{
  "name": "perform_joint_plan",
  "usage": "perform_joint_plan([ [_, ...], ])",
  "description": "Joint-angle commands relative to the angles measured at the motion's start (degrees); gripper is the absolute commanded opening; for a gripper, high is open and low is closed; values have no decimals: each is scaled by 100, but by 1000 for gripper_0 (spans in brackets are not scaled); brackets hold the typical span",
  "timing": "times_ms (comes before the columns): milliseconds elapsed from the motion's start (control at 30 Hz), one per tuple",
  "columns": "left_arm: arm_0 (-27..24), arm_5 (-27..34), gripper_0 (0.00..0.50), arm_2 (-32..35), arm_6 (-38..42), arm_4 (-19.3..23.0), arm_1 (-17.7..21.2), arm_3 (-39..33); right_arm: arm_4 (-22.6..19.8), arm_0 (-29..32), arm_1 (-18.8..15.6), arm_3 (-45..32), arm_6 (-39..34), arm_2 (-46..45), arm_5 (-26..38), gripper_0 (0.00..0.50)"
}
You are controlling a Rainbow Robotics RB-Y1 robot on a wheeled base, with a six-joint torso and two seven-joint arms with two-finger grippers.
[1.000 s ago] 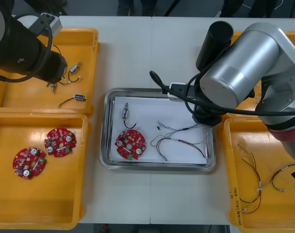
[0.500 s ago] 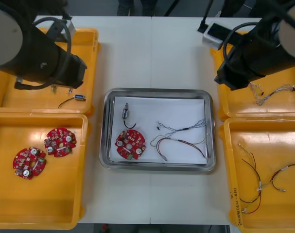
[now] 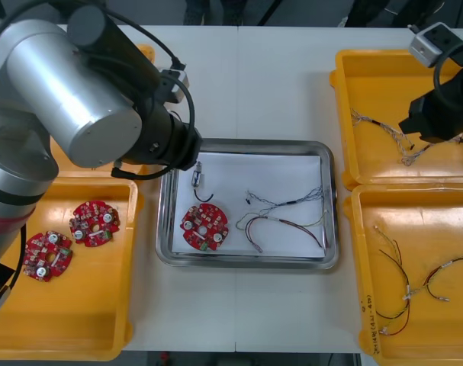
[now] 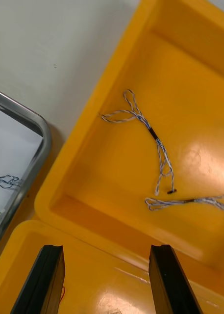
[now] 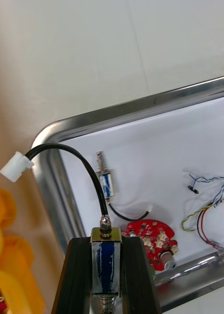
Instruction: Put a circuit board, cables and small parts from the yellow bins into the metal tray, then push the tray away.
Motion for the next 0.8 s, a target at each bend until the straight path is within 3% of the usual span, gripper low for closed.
perform_joint_plan([
  [33,-125,-382,2,-480,732,-265,-276,230,-103,466,-388,-250,-190,-595,16,500],
  [367,-169,-1234,2,-1104,758,-722,-549,1039,-367,1380,-546,-259,-190,-1650,16,500],
  [800,-240,-1973,2,-1535,838,-836,-698,1698,-349,2171,-546,-443,-287,-2133,16,500],
])
